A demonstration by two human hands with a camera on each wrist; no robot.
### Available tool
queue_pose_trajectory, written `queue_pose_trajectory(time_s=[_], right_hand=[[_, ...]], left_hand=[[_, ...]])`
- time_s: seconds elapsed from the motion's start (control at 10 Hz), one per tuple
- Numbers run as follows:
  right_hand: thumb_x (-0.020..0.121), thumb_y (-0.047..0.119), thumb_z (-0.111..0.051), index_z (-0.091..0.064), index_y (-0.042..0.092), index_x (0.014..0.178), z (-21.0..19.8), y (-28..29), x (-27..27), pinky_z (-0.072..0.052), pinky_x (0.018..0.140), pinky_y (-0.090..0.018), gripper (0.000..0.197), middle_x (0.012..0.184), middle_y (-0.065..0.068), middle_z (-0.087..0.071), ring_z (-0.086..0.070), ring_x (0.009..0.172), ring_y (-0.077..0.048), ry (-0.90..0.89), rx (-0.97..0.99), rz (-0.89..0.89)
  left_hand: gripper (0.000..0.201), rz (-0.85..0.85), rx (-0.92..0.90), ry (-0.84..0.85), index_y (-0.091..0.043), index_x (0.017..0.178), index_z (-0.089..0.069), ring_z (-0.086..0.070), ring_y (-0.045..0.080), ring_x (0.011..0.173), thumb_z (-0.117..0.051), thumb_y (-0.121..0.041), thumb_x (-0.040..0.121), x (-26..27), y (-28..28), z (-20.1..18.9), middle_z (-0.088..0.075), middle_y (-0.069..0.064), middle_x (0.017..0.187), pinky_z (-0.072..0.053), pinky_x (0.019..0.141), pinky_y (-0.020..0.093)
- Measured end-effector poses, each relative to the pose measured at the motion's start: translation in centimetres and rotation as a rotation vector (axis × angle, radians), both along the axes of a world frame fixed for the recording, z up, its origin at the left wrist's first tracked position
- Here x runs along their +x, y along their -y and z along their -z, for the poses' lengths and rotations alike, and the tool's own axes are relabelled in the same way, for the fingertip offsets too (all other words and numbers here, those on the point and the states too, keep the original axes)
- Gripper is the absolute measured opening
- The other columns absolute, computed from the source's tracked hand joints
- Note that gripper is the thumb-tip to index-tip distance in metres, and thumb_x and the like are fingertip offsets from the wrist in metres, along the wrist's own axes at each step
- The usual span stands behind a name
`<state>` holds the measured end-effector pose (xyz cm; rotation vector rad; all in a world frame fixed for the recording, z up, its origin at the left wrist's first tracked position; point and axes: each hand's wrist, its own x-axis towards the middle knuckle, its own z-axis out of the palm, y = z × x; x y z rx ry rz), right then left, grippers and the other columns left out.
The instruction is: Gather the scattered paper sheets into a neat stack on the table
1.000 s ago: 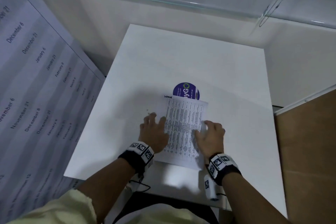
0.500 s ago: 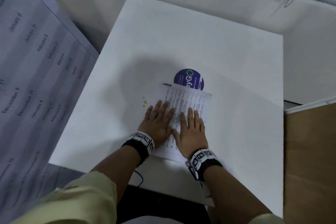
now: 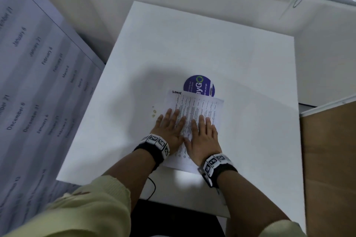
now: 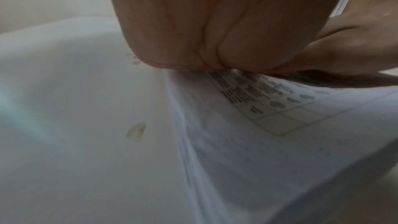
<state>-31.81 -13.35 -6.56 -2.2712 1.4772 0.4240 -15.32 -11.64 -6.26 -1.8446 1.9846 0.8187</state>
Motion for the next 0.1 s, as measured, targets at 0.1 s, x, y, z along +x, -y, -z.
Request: queue_pose_trajectory(time_s=[0.1], right_hand=[[0.096,0.061,-0.035,-0.017,0.018,0.158,-1.28,0.88,0.94,-0.004,0.125,-0.049,0.078,0.169,-0.015,-0.002,0.004,0.156,-0.036,0.011,0.036,0.05]], left_hand=[[0.07,-0.004,-0.027,0.014,-0.029,0.156,0.012,0.026,0.026,0.149,-0.015,-0.057,0.098,-0.1,0.13,-0.64,0.028,0.002,0.162,0.015,0.119,0.047]])
